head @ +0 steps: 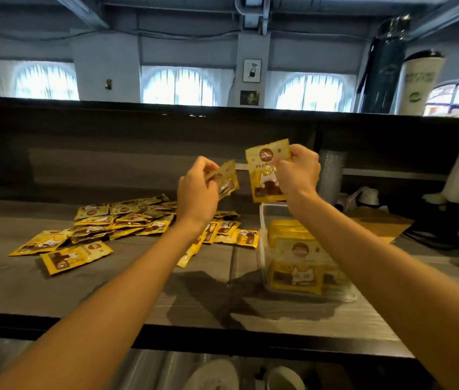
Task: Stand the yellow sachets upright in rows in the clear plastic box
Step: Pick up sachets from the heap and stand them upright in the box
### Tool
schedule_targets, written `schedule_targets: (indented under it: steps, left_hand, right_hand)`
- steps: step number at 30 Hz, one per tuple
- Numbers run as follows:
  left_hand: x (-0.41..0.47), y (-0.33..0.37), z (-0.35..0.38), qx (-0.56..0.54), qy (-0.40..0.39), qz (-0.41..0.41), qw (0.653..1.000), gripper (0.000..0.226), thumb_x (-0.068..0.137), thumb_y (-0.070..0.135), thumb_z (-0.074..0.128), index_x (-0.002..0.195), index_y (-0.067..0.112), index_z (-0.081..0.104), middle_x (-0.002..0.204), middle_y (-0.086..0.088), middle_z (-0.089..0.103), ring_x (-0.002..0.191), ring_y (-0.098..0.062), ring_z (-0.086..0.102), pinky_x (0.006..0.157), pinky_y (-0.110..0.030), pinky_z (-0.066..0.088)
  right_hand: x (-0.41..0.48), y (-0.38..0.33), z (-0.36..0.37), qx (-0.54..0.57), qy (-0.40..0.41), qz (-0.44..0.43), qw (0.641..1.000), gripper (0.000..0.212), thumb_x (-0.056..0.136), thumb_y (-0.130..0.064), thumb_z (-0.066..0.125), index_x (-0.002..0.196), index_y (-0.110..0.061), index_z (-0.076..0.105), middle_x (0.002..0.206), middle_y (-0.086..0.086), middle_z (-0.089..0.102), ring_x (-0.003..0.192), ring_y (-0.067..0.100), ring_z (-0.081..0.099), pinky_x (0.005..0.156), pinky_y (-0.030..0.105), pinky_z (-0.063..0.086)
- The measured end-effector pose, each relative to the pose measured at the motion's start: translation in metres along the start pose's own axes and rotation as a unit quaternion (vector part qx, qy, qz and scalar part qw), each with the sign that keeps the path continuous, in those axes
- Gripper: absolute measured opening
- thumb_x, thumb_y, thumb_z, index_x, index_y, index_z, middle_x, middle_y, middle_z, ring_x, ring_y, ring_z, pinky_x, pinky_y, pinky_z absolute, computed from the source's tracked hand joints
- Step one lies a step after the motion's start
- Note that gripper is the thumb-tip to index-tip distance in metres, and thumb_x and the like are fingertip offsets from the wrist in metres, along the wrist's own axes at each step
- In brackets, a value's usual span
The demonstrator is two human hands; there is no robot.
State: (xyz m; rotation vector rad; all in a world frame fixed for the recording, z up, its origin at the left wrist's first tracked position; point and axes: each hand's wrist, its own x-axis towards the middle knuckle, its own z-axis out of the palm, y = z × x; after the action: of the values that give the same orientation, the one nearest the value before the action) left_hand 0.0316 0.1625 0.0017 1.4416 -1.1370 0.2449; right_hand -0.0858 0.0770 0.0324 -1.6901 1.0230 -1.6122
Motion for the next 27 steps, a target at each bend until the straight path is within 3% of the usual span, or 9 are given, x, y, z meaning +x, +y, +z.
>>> schedule_targets:
  steps: [3,5,8,13,16,19,21,24,27]
  left_hand:
    - [0.005,0.015,0.023,-0.015,-0.033,0.029,0.999,0.017,0.09,-0.003,0.049,0.102,0.005,0.057,0.095,0.003,0.052,0.089,-0.007,0.049,0.058,-0.001,0.041]
    - [0.005,0.024,0.039,-0.03,-0.056,0.043,0.997,0.015,0.09,-0.003,0.05,0.1,0.005,0.058,0.093,0.002,0.053,0.088,-0.008,0.049,0.055,-0.002,0.041]
    - [-0.001,0.037,0.061,-0.05,-0.103,0.055,0.992,0.017,0.089,-0.005,0.049,0.097,0.005,0.061,0.088,0.002,0.053,0.081,-0.006,0.049,0.055,-0.004,0.042]
    - [-0.013,0.045,0.09,-0.047,-0.185,0.055,0.98,0.014,0.09,0.003,0.054,0.095,0.008,0.065,0.087,0.001,0.058,0.086,-0.01,0.053,0.062,-0.008,0.04]
    - [-0.014,0.04,0.095,-0.022,-0.238,0.022,0.971,0.014,0.089,0.007,0.057,0.099,0.011,0.065,0.098,-0.004,0.062,0.095,-0.013,0.053,0.069,-0.016,0.044]
    - [-0.014,0.033,0.094,0.007,-0.268,0.001,0.963,0.019,0.087,0.004,0.056,0.1,0.013,0.067,0.104,-0.007,0.065,0.104,-0.021,0.055,0.082,-0.031,0.047]
    - [-0.014,0.031,0.092,0.014,-0.298,-0.02,0.954,0.026,0.088,0.001,0.05,0.104,0.014,0.067,0.105,-0.007,0.062,0.102,-0.019,0.053,0.08,-0.029,0.044]
    - [-0.013,0.028,0.089,0.031,-0.357,-0.043,0.932,0.031,0.092,0.0,0.044,0.113,0.009,0.064,0.104,-0.006,0.058,0.1,-0.015,0.051,0.082,-0.028,0.042]
    - [-0.012,0.025,0.087,0.012,-0.39,-0.066,0.918,0.029,0.094,0.004,0.042,0.113,0.006,0.064,0.105,-0.003,0.058,0.101,-0.014,0.051,0.085,-0.026,0.043]
  right_hand:
    - [0.02,0.013,-0.029,0.001,0.047,0.034,0.998,0.015,0.089,-0.003,0.055,0.088,-0.017,0.05,0.104,0.006,0.059,0.1,0.021,0.061,0.076,0.036,0.058]
    - [0.029,0.023,-0.048,0.009,0.059,0.061,0.996,0.021,0.087,0.0,0.055,0.085,-0.019,0.047,0.105,0.008,0.057,0.102,0.023,0.06,0.075,0.038,0.058]
    - [0.034,0.037,-0.071,0.014,0.048,0.094,0.994,0.023,0.086,0.003,0.056,0.096,-0.017,0.05,0.103,0.005,0.054,0.102,0.019,0.057,0.064,0.026,0.052]
    - [0.034,0.053,-0.096,0.044,0.002,0.137,0.99,0.039,0.089,0.001,0.055,0.124,-0.015,0.054,0.115,0.006,0.057,0.108,0.022,0.057,0.085,0.037,0.054]
    - [0.031,0.054,-0.103,0.05,-0.083,0.172,0.98,0.023,0.092,-0.006,0.052,0.112,-0.012,0.06,0.094,0.004,0.06,0.097,0.021,0.058,0.078,0.035,0.05]
    - [0.03,0.058,-0.103,0.04,-0.137,0.215,0.966,0.019,0.092,-0.006,0.051,0.11,-0.01,0.059,0.094,0.006,0.059,0.099,0.023,0.057,0.086,0.04,0.05]
    - [0.029,0.063,-0.102,-0.009,-0.167,0.205,0.964,0.016,0.089,-0.005,0.056,0.104,-0.01,0.061,0.088,0.003,0.058,0.097,0.02,0.057,0.091,0.038,0.049]
    - [0.024,0.069,-0.103,-0.067,-0.201,0.169,0.963,0.004,0.087,-0.007,0.061,0.087,-0.01,0.063,0.082,0.0,0.056,0.088,0.014,0.055,0.084,0.032,0.047]
    - [0.023,0.073,-0.106,-0.157,-0.251,0.128,0.947,0.009,0.089,-0.008,0.056,0.09,-0.006,0.065,0.08,-0.001,0.053,0.09,0.012,0.05,0.076,0.023,0.043]
